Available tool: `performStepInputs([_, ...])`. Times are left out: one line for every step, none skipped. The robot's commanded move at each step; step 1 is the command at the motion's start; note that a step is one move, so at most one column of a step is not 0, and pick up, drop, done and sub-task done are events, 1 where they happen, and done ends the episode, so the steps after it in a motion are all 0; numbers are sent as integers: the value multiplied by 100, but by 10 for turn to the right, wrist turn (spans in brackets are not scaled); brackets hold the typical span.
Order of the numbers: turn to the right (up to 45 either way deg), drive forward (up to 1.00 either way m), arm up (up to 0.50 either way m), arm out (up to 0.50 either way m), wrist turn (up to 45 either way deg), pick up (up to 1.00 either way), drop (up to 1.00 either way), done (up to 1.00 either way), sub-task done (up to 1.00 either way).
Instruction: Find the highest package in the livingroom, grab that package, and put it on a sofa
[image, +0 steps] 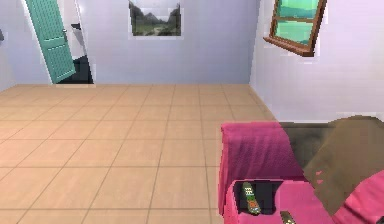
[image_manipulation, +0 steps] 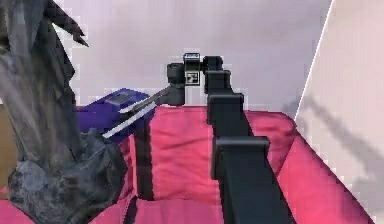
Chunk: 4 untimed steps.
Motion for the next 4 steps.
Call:
performStepInputs([0, 0, -34, 0, 0, 0, 0, 0, 0])
performStepInputs([0, 0, -32, 0, 0, 0, 0, 0, 0])
performStepInputs([0, 0, 0, 0, 0, 0, 100, 0, 0])
performStepInputs([0, 0, 10, 0, 0, 0, 0, 0, 0])
